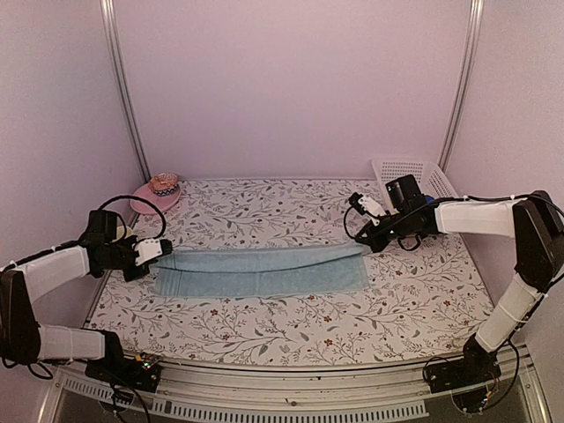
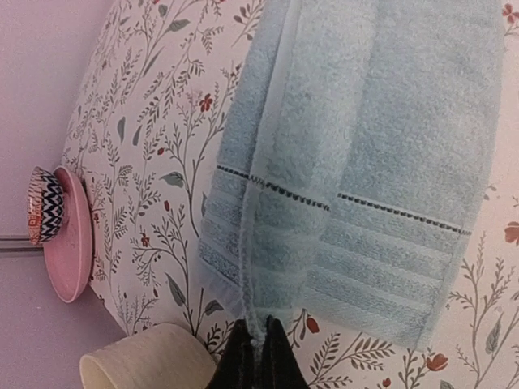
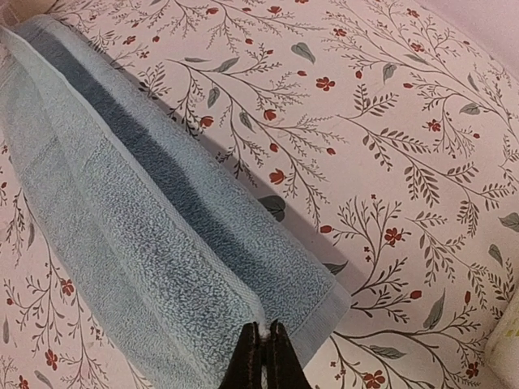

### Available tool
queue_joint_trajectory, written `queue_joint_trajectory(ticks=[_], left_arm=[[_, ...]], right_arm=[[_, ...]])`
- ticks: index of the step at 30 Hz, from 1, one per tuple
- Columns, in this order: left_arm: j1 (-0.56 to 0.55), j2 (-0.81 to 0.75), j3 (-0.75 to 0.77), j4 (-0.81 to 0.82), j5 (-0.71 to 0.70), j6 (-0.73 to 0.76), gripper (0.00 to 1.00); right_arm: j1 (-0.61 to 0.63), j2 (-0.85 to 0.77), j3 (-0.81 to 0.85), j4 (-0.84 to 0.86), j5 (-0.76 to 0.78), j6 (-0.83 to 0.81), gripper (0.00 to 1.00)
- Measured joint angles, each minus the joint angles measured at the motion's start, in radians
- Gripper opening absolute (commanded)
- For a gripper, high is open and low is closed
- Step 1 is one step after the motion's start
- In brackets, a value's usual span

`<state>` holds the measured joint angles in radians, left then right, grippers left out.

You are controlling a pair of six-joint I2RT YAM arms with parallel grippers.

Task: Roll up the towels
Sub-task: Fold the towel at the center of the board.

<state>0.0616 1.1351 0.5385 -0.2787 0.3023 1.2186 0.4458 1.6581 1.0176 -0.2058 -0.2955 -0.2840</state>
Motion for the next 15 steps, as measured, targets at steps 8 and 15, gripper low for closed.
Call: queue_joint_trajectory(ticks=[8,15], left_arm=[[0.008,-0.031,-0.042,-0.067,0.002,0.065,0.0],[0.009,-0.028,-0.042,-0.109,0.001,0.11,0.0]], right_arm=[[0.022,0.01,-0.002,-0.027,0.008,-0.001,0.02],[0.05,0.059,-0.006,-0.058,0.029,-0.017,0.02]])
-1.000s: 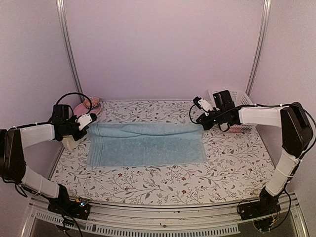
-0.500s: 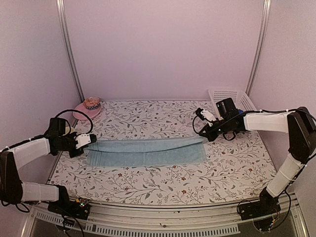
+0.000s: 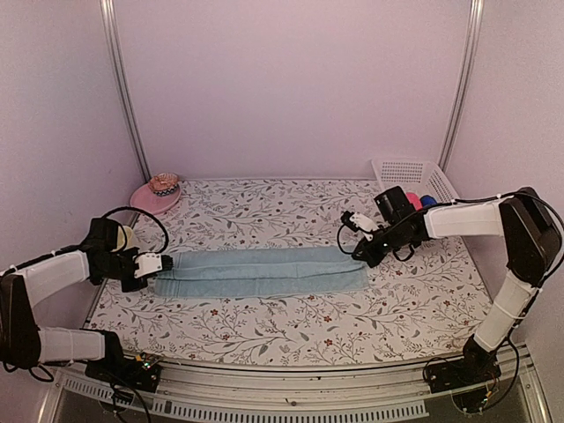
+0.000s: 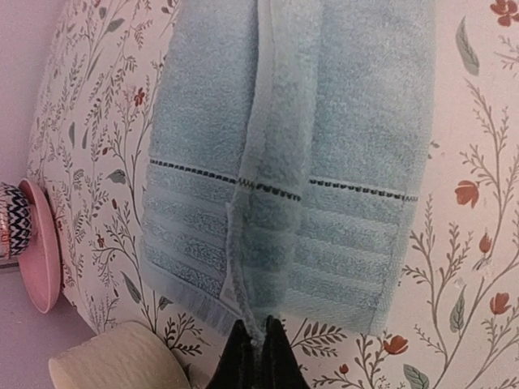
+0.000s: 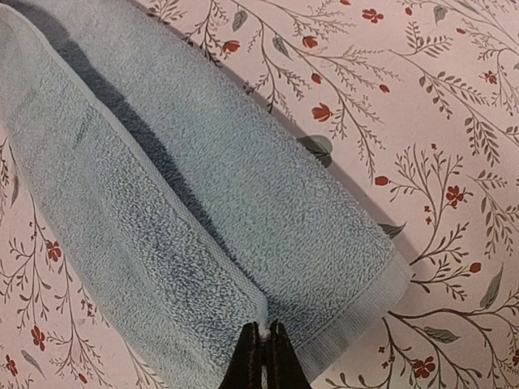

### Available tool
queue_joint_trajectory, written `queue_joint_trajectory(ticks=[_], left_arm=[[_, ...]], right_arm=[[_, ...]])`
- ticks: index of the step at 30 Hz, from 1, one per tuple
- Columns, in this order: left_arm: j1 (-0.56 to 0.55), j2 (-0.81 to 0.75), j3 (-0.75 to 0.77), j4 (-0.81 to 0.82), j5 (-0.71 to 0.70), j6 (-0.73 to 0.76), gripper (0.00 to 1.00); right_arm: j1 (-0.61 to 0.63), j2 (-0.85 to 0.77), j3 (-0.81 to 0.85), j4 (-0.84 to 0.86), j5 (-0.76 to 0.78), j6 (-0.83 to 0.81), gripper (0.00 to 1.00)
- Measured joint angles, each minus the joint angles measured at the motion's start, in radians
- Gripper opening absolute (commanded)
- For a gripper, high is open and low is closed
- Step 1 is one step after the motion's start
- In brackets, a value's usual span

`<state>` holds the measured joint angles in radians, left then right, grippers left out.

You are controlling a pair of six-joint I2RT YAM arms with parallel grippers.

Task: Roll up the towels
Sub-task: Fold the towel at the center of the board.

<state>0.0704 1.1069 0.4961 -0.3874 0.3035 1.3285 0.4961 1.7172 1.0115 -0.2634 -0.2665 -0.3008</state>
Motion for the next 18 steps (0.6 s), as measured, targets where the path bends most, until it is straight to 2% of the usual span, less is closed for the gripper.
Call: queue_joint_trajectory(ticks=[18], left_arm=[[0.008,0.014,-0.055,-0.019,-0.029,0.092,0.0]], right_arm=[[0.072,-0.022,-0.115,-0.01,0.069,-0.03,0.02]])
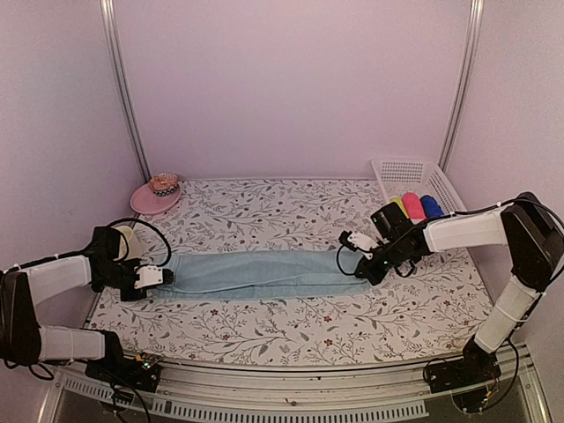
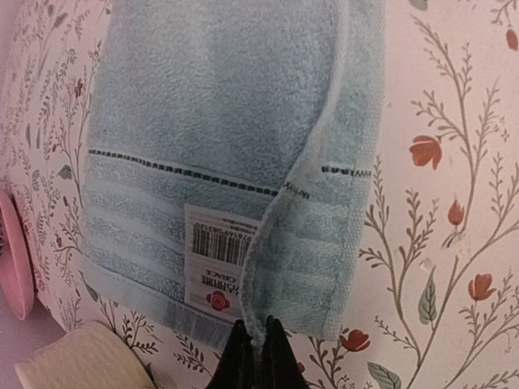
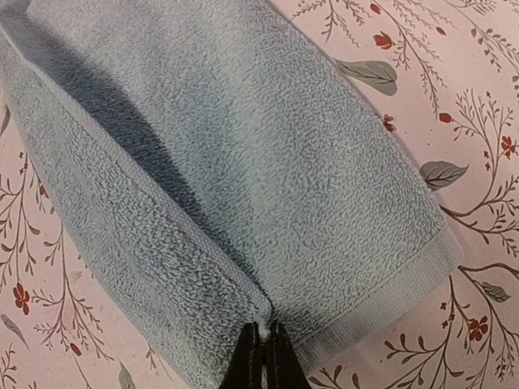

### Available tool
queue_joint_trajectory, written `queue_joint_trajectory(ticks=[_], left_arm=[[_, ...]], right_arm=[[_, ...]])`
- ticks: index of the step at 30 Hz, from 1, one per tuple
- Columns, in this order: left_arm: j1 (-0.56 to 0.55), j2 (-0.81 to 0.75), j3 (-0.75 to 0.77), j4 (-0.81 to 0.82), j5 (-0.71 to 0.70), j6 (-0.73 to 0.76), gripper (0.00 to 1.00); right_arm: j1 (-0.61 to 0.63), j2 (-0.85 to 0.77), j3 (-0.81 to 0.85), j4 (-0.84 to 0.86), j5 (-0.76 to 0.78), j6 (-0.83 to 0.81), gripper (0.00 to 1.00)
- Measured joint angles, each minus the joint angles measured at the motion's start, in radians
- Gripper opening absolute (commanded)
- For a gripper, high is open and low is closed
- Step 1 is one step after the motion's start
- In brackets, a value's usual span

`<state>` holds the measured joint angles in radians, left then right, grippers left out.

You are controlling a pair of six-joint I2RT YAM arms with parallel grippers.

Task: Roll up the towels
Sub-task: Fold the towel at the center of the board.

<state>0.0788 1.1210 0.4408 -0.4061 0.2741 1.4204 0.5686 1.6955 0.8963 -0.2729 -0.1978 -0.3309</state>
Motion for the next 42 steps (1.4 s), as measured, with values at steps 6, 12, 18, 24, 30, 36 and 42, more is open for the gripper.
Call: queue_joint_trajectory(ticks=[6,12,18,24,30,36,42], left_arm=[[0.01,0.001,0.0,0.0,-0.002,0.006,0.0],[0.013,0.001,0.0,-0.005,-0.002,0.011,0.02],[0.014,-0.002,0.0,-0.023,-0.001,0.025,0.12],[0.017,-0.005,0.002,-0.043,-0.002,0.031,0.45],[0.041,-0.005,0.043,-0.085,-0.014,0.039,0.82],[0.101,-0.01,0.14,-0.13,0.003,0.048,0.97],[0.122,0.022,0.256,-0.13,0.051,-0.031,0.97]], right_arm=[[0.026,-0.068,-0.032,0.009,0.037,0.0,0.04],[0.066,-0.104,-0.056,0.012,0.057,-0.002,0.08],[0.087,-0.101,-0.064,0.006,0.081,-0.003,0.14],[0.102,-0.086,-0.066,-0.016,0.12,0.003,0.24],[0.112,-0.088,-0.066,-0.043,0.161,0.028,0.32],[0.112,-0.168,-0.065,-0.119,0.162,0.055,0.47],[0.112,-0.318,-0.045,-0.155,0.137,0.065,0.55]])
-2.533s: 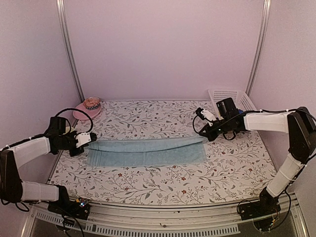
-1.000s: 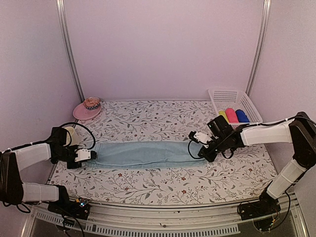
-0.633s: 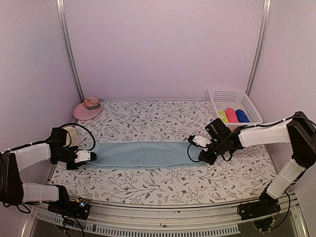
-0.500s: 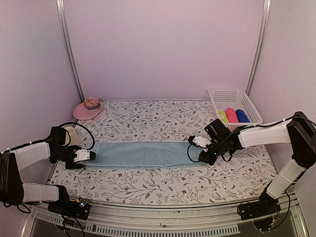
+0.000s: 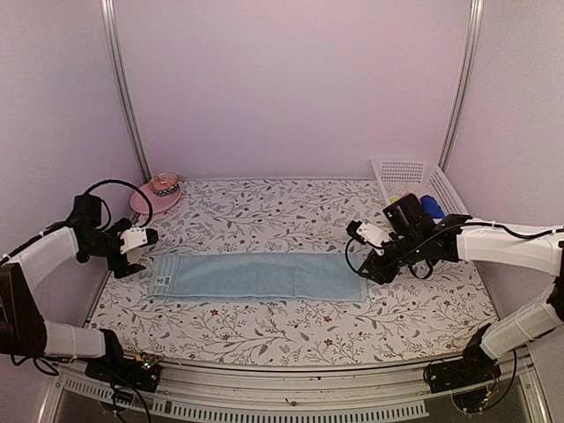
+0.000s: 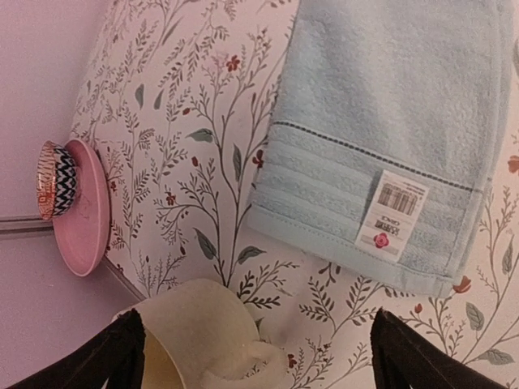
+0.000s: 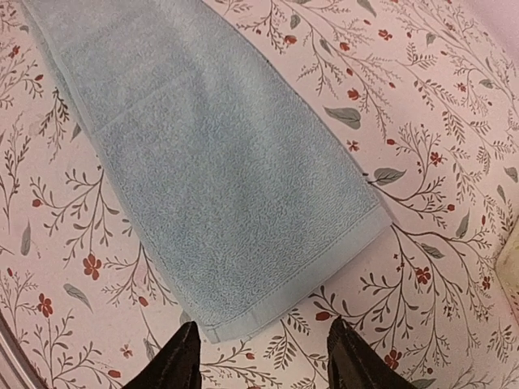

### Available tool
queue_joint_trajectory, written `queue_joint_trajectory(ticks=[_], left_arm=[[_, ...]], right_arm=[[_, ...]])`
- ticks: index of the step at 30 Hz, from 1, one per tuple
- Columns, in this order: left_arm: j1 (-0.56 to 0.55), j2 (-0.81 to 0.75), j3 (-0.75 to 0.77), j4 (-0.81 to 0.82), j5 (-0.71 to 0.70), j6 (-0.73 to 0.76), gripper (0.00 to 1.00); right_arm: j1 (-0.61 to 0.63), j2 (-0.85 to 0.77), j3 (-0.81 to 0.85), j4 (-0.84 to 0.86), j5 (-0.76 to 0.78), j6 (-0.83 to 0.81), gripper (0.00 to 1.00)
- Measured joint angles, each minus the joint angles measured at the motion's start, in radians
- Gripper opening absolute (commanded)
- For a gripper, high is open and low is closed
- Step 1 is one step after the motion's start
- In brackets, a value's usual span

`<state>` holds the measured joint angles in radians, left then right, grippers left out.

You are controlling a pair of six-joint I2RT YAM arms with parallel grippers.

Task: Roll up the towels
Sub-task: Fold the towel at the center of the board, then move the towel to the center of the board.

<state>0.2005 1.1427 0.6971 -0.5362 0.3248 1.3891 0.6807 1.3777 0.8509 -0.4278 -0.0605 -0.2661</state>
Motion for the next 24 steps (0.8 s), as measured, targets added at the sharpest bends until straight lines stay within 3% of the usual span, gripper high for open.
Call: queue_joint_trajectory(ticks=[3,7,10,17,24], left_arm=[[0.0,0.048,0.051,0.029,0.032,-0.097,0.86],[-0.015,0.095,0.073,0.091,0.054,-0.232,0.66],[-0.048,0.126,0.072,0.118,0.051,-0.303,0.53],[-0.134,0.193,0.04,0.216,-0.023,-0.409,0.44],[-0.177,0.286,0.034,0.275,-0.111,-0.47,0.45]], right_arm=[[0.0,-0.019,0.025,0.009,-0.001,0.008,0.49],[0.0,0.034,0.074,0.049,0.034,0.043,0.18],[0.0,0.167,0.15,0.077,0.067,0.101,0.07],[-0.002,0.44,0.249,0.087,0.142,0.203,0.04],[-0.01,0.493,0.263,0.074,0.166,0.263,0.04]])
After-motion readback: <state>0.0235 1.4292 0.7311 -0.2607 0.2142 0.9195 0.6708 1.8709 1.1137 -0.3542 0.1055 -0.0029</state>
